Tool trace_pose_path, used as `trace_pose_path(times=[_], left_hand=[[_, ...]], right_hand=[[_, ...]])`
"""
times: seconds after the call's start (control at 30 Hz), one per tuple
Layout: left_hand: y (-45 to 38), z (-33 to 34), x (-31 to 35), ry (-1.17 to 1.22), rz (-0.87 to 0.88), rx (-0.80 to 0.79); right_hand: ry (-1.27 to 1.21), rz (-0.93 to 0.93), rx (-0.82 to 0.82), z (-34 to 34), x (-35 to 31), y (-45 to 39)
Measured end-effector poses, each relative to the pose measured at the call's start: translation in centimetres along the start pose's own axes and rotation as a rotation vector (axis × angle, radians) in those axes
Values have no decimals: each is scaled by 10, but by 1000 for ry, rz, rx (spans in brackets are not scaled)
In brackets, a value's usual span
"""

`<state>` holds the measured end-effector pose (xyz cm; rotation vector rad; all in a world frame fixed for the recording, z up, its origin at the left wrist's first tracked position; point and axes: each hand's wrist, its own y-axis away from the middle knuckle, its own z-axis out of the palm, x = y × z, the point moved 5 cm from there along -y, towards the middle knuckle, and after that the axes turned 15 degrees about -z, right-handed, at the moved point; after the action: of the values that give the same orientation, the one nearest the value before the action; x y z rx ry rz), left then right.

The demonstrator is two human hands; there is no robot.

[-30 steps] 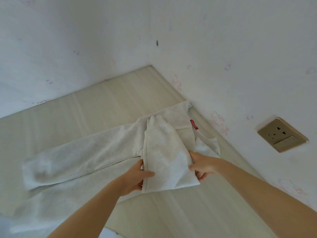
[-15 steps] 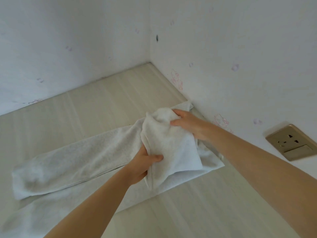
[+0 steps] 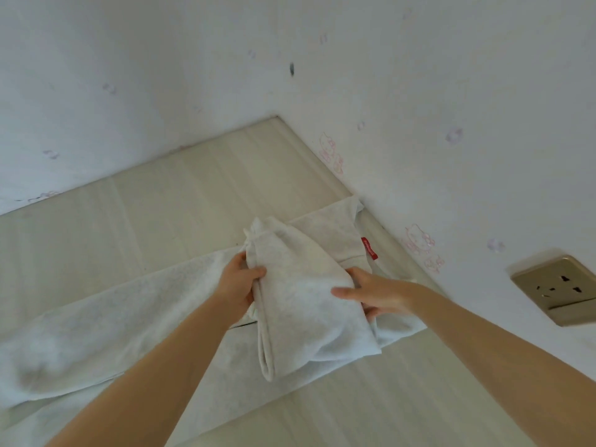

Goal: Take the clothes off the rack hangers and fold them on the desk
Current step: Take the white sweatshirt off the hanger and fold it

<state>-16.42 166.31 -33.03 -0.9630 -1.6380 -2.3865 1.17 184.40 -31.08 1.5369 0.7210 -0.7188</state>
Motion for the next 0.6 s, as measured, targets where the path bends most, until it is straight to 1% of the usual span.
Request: trace_pose_path(times=[0.03, 0.1, 0.17, 0.33, 0.43, 0.47, 0.5, 0.57, 0.6], left_hand=[[-3, -1, 7, -9, 13, 19], [-6, -6, 18, -24, 20, 47], [-10, -13, 21, -34, 8, 75], [-13, -25, 9, -69, -66, 125], [-14, -23, 12, 16, -135, 116], [-15, -20, 16, 45, -145, 101], [-16, -18, 19, 68, -145, 92], [-20, -12, 29, 64, -131, 114], [-23, -10, 33, 56, -130, 145]], right_hand=[[74, 17, -42, 0, 5, 4], [307, 34, -76, -2, 17, 6], [525, -27, -57, -8, 19, 2], [713, -147, 47, -17, 15, -7], [791, -91, 17, -14, 13, -9], [800, -97, 43, -13, 6, -9], [799, -134, 121, -13, -3, -7], [774, -296, 367, -10, -28, -2], [724, -344, 426, -4, -37, 0]])
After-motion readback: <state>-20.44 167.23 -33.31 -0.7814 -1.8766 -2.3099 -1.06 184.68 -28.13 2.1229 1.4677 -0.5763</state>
